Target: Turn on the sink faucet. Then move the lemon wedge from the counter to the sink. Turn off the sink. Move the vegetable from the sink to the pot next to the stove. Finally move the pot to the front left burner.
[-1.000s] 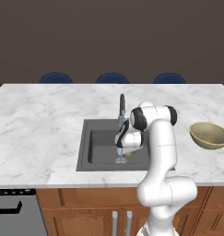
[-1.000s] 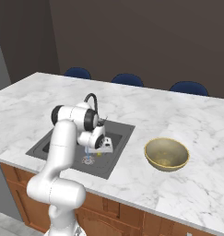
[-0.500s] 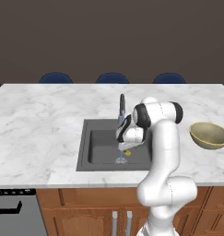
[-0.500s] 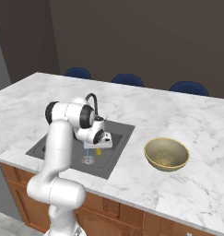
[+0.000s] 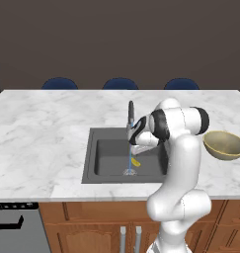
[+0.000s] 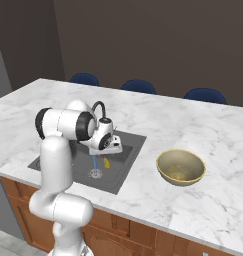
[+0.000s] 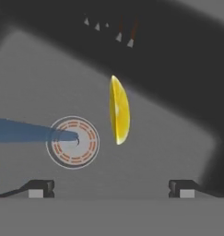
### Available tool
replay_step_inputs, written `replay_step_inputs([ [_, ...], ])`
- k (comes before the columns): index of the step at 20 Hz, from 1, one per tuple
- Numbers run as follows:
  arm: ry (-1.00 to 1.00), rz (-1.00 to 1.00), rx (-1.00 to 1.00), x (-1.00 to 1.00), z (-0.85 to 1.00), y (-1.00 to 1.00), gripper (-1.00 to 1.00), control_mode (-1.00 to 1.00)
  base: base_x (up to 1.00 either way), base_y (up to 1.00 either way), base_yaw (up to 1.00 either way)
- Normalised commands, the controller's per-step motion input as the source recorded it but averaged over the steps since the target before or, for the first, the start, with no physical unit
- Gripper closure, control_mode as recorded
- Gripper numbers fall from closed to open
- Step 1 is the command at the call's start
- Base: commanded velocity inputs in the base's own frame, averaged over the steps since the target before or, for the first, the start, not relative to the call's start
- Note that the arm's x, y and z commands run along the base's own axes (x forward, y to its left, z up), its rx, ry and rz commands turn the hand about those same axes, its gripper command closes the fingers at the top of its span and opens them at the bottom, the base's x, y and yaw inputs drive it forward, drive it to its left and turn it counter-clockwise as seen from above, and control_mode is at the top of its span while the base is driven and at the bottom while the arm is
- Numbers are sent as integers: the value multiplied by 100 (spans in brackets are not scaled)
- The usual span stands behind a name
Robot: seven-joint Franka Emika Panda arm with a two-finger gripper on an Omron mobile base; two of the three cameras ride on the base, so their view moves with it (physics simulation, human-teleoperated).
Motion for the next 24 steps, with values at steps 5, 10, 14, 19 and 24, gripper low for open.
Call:
replay_step_inputs([
  [5, -3, 2, 0, -23, 78, -16, -100, -100, 0, 0, 0],
  [10, -1, 2, 0, -20, 70, -17, -100, -100, 0, 0, 0],
  [14, 0, 5, 0, -13, 53, -27, -100, -100, 0, 0, 0],
  [19, -1, 9, 0, -8, 43, -25, -100, -100, 0, 0, 0],
  [24, -4, 17, 0, 0, 28, -24, -100, -100, 0, 0, 0],
])
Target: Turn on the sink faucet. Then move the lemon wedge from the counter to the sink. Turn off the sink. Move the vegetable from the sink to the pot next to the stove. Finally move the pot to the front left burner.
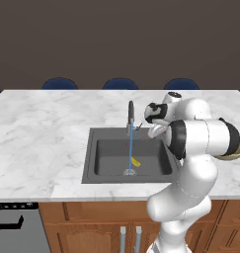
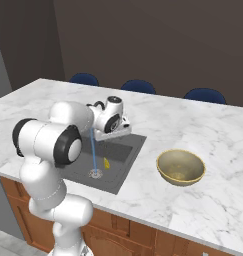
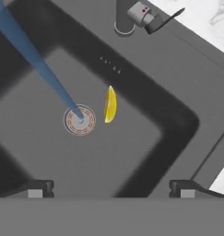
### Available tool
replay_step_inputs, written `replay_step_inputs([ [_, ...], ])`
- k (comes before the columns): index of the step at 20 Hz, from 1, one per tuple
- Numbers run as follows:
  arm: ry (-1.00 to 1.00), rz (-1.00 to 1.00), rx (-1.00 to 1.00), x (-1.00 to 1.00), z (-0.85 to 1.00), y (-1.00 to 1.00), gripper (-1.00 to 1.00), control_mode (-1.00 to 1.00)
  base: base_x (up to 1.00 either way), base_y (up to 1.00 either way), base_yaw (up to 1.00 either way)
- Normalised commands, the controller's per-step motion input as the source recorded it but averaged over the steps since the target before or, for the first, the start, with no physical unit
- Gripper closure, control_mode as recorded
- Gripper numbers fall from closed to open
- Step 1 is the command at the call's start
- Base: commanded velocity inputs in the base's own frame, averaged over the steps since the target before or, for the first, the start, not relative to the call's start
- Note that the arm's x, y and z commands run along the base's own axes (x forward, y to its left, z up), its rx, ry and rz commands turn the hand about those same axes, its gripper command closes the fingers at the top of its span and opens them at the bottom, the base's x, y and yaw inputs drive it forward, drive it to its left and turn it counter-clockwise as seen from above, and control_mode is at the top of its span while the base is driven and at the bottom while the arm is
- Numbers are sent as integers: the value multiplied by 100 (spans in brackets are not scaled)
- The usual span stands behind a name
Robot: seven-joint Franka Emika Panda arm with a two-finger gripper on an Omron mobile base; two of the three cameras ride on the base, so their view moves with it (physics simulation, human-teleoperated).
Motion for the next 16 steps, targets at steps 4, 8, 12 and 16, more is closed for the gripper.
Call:
replay_step_inputs([
  [4, -8, 20, 0, 0, 6, -27, -100, -100, 0, 0, 0],
  [8, -15, 18, 3, 0, 0, -39, -100, -100, 0, 0, 0],
  [12, -11, 7, 9, 0, -8, -32, -100, -100, 0, 0, 0],
  [16, 0, 2, 10, 23, -1, -16, -100, -100, 0, 0, 0],
])
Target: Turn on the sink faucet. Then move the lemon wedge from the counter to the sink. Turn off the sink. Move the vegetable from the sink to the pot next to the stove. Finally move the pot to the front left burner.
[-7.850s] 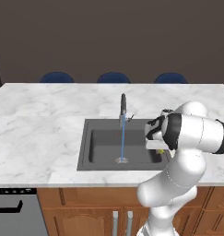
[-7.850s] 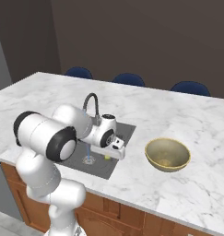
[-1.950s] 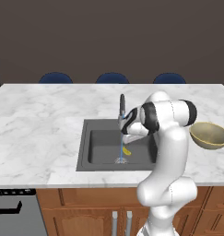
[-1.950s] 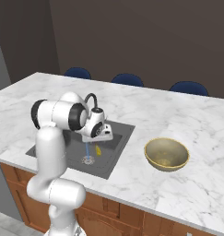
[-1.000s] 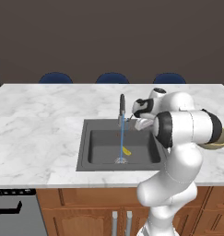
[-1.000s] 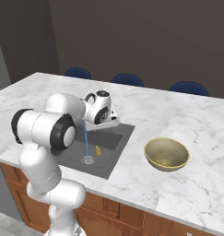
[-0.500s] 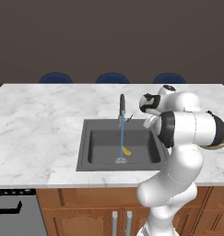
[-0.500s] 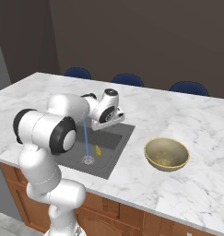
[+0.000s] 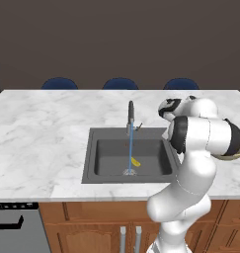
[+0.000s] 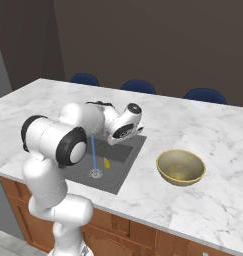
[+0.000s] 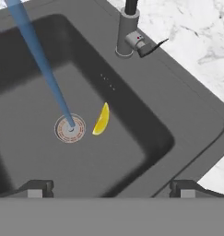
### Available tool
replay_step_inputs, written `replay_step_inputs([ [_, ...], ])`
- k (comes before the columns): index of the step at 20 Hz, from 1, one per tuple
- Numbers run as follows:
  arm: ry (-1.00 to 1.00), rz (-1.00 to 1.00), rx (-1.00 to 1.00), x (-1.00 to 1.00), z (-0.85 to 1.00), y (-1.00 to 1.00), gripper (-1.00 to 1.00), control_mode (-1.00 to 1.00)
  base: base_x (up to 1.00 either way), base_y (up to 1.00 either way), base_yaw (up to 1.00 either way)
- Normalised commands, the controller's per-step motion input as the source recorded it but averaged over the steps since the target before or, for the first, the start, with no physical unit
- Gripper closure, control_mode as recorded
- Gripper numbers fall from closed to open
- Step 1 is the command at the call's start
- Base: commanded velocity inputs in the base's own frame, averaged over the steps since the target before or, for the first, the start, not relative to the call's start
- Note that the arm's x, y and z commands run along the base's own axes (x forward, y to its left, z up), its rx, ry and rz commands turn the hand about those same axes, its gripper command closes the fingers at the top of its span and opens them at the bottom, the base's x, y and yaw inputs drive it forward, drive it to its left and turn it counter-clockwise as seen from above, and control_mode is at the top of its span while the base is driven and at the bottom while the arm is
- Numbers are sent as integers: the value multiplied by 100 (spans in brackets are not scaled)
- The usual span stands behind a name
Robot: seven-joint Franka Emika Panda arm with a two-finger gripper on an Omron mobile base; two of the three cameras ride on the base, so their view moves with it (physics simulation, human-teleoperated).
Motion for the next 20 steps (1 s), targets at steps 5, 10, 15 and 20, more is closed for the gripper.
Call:
replay_step_inputs([
  [5, -10, 8, 9, 26, 0, -1, -100, -100, 0, 0, 0],
  [10, -18, 14, 11, 18, 0, 0, -100, -100, 0, 0, 0],
  [15, -16, 15, 12, 14, -3, 7, -100, -100, 0, 0, 0],
  [20, -11, 14, 13, 28, -4, 13, -100, -100, 0, 0, 0],
])
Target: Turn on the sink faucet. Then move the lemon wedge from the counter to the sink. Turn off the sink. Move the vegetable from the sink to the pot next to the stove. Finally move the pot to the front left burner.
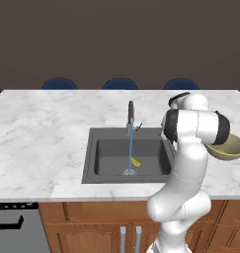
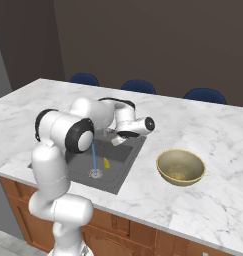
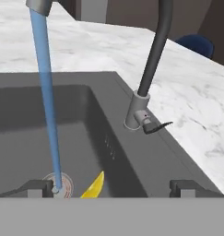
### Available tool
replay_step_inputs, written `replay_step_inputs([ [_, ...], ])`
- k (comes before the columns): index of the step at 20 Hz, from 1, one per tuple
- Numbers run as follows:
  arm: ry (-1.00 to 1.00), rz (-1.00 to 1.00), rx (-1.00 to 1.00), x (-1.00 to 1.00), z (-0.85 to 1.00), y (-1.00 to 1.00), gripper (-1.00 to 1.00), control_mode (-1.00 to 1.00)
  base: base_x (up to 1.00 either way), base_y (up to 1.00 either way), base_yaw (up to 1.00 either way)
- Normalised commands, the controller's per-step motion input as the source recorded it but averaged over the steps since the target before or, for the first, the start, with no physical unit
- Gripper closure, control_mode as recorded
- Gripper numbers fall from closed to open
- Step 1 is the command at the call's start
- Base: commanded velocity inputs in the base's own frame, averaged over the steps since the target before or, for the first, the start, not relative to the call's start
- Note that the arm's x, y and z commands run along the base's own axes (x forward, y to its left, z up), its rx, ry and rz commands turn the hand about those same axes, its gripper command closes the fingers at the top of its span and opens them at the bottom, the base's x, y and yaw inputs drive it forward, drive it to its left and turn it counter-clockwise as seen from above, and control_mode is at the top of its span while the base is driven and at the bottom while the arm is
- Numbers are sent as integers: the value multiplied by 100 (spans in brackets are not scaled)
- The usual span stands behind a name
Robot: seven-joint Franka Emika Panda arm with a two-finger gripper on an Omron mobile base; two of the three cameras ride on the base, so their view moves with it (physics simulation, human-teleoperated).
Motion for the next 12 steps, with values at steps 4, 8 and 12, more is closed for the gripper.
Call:
replay_step_inputs([
  [4, -5, 14, 6, 47, 0, 15, -100, -100, 0, 0, 0],
  [8, 0, 17, 4, 47, -1, 2, -100, -100, 0, 0, 0],
  [12, 0, 15, 8, 42, -3, 0, -100, -100, 0, 0, 0],
])
